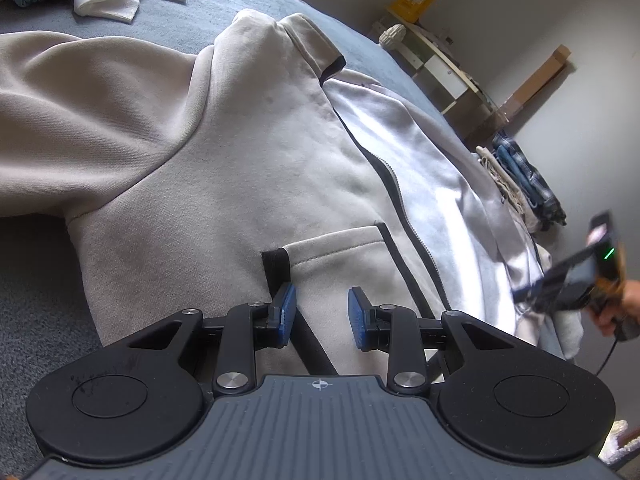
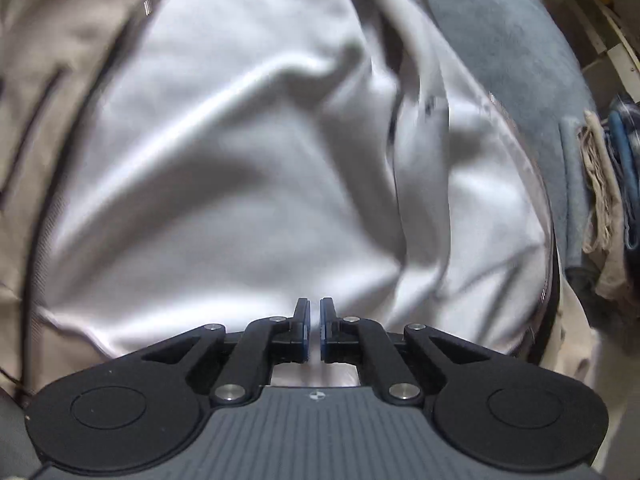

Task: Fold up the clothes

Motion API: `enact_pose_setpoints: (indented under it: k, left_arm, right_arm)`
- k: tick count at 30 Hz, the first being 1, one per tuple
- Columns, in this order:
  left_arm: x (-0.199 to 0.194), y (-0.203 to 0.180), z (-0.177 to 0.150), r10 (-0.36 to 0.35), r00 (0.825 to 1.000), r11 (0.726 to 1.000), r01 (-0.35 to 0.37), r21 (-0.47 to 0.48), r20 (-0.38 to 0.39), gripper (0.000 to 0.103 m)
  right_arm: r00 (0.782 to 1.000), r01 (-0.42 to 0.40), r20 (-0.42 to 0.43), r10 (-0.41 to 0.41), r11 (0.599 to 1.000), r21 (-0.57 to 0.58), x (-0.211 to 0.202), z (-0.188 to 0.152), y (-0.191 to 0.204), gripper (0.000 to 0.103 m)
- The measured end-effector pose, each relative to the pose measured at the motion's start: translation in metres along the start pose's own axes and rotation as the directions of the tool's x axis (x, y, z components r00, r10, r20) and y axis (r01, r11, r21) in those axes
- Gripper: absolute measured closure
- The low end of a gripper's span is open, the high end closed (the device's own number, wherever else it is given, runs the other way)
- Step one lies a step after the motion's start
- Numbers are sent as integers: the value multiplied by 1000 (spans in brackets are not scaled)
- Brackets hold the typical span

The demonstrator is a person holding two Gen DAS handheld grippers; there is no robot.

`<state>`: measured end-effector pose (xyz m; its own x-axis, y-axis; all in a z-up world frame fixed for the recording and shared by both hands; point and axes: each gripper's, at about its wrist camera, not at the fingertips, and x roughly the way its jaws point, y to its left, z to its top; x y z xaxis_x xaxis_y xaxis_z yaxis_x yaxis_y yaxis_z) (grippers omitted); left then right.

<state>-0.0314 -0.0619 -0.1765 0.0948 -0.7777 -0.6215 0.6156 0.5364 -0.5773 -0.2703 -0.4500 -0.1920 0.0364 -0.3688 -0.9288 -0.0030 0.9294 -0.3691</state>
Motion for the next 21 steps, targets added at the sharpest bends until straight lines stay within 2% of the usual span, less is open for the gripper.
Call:
enact_pose_setpoints:
  k: [1,5,7,8,10,11,13,17,18,21]
  left_arm:
    - [0,0,-1,-1,1000,1000,1,1,2,74]
    - [0,0,-1,-5,1000,1000,5,7,2,74]
    - [0,0,-1,-4,1000,1000,4,7,2,74]
    - [0,0,-1,-4,1000,1000,4,7,2,74]
    - [0,0,-1,-3,1000,1000,3,8,2,74]
    - [0,0,0,-3,1000,1000,3,7,2,74]
    - [0,0,0,-2,1000,1000,2,5,0,74]
    - [0,0,0,-5,1000,1000,5,-2,3,74]
    - [0,0,0,-4,1000,1000,4,-2,3,74]
    - [0,0,-1,-6,1000,1000,6,-1,4,74]
  right_arm:
    - [998,51,-30,-51,999,-6,11,-10,-2,103]
    - [999,29,-26,-25,990,135,-5,-11,-17,101]
    - [999,39,-3,-39,992,116,-22,-6,-9,99]
    - [999,17,30,-20,995,97,-31,-4,-3,98]
    - [990,-91,114,83,994,67,-50,-1,8,98]
    - [983,-136,128,128,989,54,-54,0,14,98]
    - [982,-174,80,171,984,27,-44,-4,24,97]
    - [983,-163,-76,166,986,44,-18,-18,22,97]
    - [982,-152,-104,158,987,59,-19,-16,19,97]
    - [978,-86,-190,83,996,-11,-22,-15,24,93]
